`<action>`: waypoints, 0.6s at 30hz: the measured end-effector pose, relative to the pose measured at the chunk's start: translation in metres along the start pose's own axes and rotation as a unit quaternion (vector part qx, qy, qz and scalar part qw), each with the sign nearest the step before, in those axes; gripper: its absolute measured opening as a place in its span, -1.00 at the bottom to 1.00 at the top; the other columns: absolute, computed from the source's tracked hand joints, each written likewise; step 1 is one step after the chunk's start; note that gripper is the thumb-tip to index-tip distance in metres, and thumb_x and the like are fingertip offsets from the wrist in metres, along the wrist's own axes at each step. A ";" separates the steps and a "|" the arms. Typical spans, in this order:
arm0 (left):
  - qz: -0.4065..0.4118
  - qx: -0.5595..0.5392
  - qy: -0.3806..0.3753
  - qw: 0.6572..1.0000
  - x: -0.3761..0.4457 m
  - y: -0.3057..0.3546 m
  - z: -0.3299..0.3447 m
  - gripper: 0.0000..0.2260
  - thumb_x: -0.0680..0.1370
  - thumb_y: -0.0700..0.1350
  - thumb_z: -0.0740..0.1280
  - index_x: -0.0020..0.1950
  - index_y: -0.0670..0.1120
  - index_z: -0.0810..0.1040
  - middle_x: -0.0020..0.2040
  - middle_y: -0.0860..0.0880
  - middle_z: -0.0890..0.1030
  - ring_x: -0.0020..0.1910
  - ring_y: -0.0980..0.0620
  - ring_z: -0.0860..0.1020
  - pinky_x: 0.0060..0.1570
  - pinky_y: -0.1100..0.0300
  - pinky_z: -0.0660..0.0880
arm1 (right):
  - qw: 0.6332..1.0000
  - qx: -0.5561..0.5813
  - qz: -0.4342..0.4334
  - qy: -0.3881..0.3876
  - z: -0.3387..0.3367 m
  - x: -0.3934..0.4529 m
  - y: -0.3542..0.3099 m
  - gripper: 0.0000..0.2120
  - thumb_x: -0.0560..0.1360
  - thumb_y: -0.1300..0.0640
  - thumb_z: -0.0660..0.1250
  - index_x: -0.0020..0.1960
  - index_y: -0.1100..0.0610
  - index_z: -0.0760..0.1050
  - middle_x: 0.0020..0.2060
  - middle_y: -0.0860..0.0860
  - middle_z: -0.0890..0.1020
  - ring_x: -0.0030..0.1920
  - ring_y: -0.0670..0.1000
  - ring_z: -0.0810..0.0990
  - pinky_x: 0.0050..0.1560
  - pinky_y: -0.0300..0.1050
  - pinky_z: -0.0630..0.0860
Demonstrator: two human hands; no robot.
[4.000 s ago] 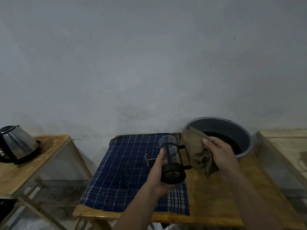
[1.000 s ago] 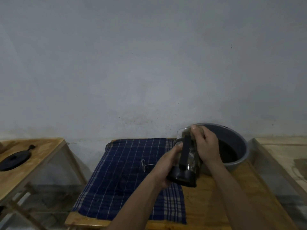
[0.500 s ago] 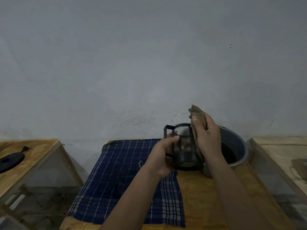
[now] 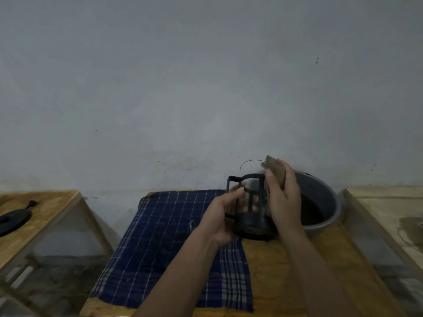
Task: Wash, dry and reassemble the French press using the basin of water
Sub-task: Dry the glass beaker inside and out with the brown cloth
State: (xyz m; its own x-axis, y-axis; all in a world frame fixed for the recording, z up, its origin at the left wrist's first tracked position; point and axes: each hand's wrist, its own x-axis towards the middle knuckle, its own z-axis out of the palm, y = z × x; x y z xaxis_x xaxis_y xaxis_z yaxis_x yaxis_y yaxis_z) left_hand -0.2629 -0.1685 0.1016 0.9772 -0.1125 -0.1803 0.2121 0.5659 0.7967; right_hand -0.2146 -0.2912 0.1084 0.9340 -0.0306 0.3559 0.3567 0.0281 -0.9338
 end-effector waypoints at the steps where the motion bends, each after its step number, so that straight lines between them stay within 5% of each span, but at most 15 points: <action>1: 0.001 0.001 0.003 1.000 0.000 0.001 -0.001 -0.60 0.55 -0.10 0.32 0.38 -0.13 0.48 0.20 -0.18 0.57 0.21 -0.17 0.51 0.26 -0.12 0.45 | 1.000 -0.007 -0.015 -0.004 0.000 -0.006 0.002 -0.64 0.60 0.05 0.20 0.39 0.01 0.34 0.15 -0.13 0.47 0.10 -0.15 0.47 0.04 -0.30 0.43; 3: -0.014 0.012 0.001 1.000 -0.002 -0.001 -0.002 -0.66 0.54 -0.10 0.31 0.31 -0.12 0.54 0.16 -0.18 0.60 0.17 -0.16 0.54 0.27 -0.12 0.44 | 1.000 0.007 0.008 -0.020 -0.004 -0.002 0.004 -0.71 0.60 0.04 0.20 0.31 0.00 0.39 0.08 -0.10 0.51 0.01 -0.18 0.52 -0.05 -0.28 0.45; 5: -0.032 0.013 -0.009 0.999 -0.007 -0.006 -0.001 -0.67 0.54 -0.09 0.31 0.28 -0.16 0.55 0.12 -0.17 0.63 0.11 -0.15 0.58 0.25 -0.10 0.45 | 0.998 0.042 0.033 -0.030 -0.012 0.013 0.003 -0.87 0.59 0.06 0.21 0.02 0.07 0.51 -0.18 -0.07 0.56 -0.24 -0.22 0.55 -0.18 -0.21 0.46; 9: -0.043 -0.018 -0.012 0.999 -0.008 -0.009 0.004 -0.69 0.56 -0.05 0.29 0.20 -0.19 0.62 0.07 -0.16 0.66 0.04 -0.11 0.64 0.19 -0.02 0.49 | 0.999 -0.002 -0.023 -0.038 -0.016 0.039 -0.003 -0.59 0.57 0.11 0.28 -0.44 0.08 0.31 -0.59 -0.12 0.39 -0.52 -0.17 0.34 -0.40 -0.29 0.35; 12: 0.018 0.134 0.095 0.986 -0.002 -0.004 0.010 -0.67 0.56 -0.01 0.34 0.28 -0.10 0.55 0.20 -0.13 0.63 0.14 -0.09 0.61 0.15 -0.02 0.55 | 0.993 -0.097 -0.074 -0.008 -0.019 0.054 -0.008 -0.56 0.54 0.07 0.32 -0.45 0.23 0.37 -0.54 -0.02 0.47 -0.48 -0.03 0.39 -0.40 -0.25 0.34; 14: 0.123 0.284 0.147 0.939 -0.004 -0.002 0.021 -0.77 0.57 0.01 0.34 0.20 0.03 0.51 0.17 -0.01 0.60 0.10 0.07 0.58 0.01 0.17 0.57 | 0.978 -0.175 -0.115 0.005 -0.020 0.059 -0.012 -0.62 0.52 0.03 0.34 -0.37 0.24 0.45 -0.47 0.06 0.52 -0.43 -0.04 0.45 -0.40 -0.40 0.33; 18: 0.216 0.428 0.097 0.873 -0.006 -0.012 0.044 -0.83 0.57 0.04 0.32 0.03 0.28 0.36 0.03 0.24 0.48 0.06 0.24 0.49 -0.02 0.37 0.45 | 0.966 -0.206 -0.155 0.012 -0.013 0.057 -0.019 -0.70 0.53 0.02 0.33 -0.28 0.19 0.50 -0.43 0.00 0.53 -0.42 -0.15 0.45 -0.42 -0.45 0.34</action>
State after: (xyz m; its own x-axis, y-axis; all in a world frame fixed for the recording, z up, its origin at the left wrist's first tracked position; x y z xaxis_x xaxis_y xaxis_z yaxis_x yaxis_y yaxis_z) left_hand -0.2707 -0.2105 0.1183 0.9656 0.1475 0.2144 -0.1619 -0.3042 0.9388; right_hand -0.1683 -0.3066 0.1461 0.7813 0.0020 0.6241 0.5762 -0.3865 -0.7201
